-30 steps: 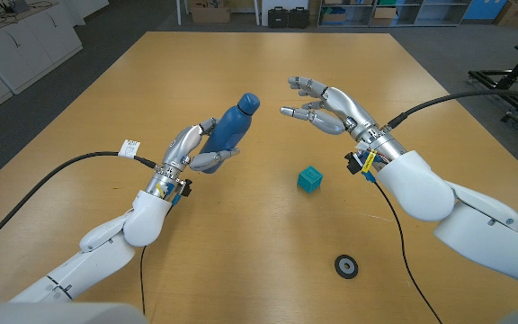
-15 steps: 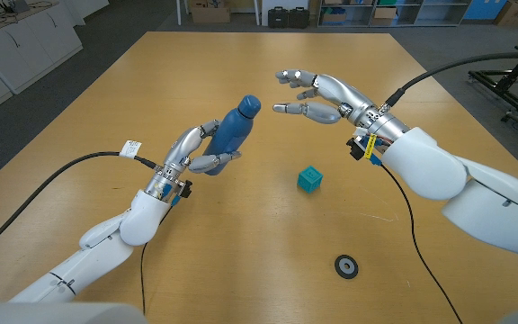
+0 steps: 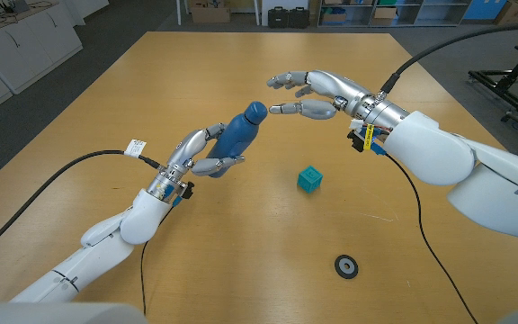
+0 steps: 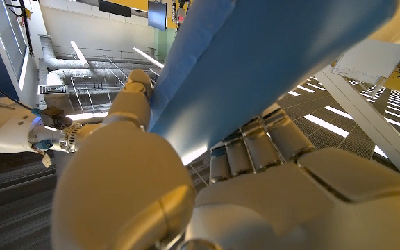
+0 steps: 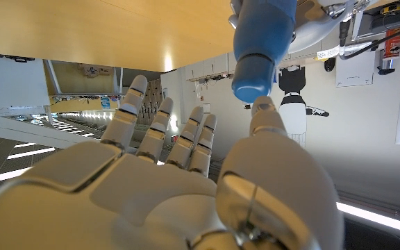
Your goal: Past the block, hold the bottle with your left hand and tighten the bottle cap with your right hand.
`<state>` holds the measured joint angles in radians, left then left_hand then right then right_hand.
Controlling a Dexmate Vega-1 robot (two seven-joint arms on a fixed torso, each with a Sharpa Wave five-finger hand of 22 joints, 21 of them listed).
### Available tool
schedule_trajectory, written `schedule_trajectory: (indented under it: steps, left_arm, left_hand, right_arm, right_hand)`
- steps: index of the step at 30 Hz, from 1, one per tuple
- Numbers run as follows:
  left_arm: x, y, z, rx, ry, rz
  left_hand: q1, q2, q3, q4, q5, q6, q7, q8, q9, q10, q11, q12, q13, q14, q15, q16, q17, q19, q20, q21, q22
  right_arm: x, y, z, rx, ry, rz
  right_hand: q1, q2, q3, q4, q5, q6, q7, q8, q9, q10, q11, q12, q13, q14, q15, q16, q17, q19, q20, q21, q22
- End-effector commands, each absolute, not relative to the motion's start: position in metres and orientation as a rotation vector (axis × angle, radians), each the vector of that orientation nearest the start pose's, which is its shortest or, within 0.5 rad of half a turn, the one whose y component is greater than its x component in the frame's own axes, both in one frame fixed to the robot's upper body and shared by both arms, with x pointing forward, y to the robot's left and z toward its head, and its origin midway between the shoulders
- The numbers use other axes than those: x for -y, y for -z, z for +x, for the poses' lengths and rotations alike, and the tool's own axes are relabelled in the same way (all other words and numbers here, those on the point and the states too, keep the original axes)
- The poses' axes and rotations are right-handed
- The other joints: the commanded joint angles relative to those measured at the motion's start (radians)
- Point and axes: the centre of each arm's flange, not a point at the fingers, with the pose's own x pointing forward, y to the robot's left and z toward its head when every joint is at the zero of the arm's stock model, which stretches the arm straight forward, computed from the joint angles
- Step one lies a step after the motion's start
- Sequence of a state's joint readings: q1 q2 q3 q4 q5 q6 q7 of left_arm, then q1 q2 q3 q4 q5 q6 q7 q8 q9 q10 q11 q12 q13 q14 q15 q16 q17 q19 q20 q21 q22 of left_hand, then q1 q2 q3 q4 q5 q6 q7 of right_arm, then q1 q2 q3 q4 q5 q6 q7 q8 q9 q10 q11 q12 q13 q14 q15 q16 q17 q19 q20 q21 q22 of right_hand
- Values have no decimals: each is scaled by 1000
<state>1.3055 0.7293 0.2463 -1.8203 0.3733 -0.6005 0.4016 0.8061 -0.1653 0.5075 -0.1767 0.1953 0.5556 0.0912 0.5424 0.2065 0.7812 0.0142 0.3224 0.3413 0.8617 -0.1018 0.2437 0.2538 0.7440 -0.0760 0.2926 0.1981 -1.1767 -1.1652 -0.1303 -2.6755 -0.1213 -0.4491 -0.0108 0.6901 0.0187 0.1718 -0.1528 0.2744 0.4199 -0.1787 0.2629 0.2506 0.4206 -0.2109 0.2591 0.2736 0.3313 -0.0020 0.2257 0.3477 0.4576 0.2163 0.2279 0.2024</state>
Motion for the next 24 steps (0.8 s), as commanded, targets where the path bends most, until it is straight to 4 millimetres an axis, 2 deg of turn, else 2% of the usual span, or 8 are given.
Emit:
schedule_trajectory:
  steps: [1,5,24]
  left_arm:
    - [-224,68,471,1146,166,839]
    - [-224,68,472,1146,165,841]
    - [-217,71,479,1174,241,709]
  left_hand:
    - [216,243,-1,4,6,291,-205,11,2,170,-161,3,5,17,-138,5,4,6,-124,5,5]
    - [217,244,-1,4,6,291,-205,11,2,173,-163,4,6,17,-138,5,4,6,-124,6,6]
    - [221,246,-4,3,6,298,-204,13,2,182,-165,5,11,22,-139,4,6,8,-124,9,6]
  right_arm:
    - [158,-96,344,894,-208,-1320]
    - [155,-98,342,890,-228,-1352]
    - [147,-105,333,843,-231,-1456]
  right_hand:
    - [14,-1,4,7,5,-5,4,-3,1,-1,7,-2,-2,13,-3,5,2,7,0,1,2]
    - [17,-1,5,7,6,-34,4,-17,-2,-2,5,-3,-4,14,-5,4,2,8,0,2,2]
    - [27,-2,9,4,10,-39,4,-22,-4,5,1,-1,-7,18,-8,4,0,11,0,2,2]
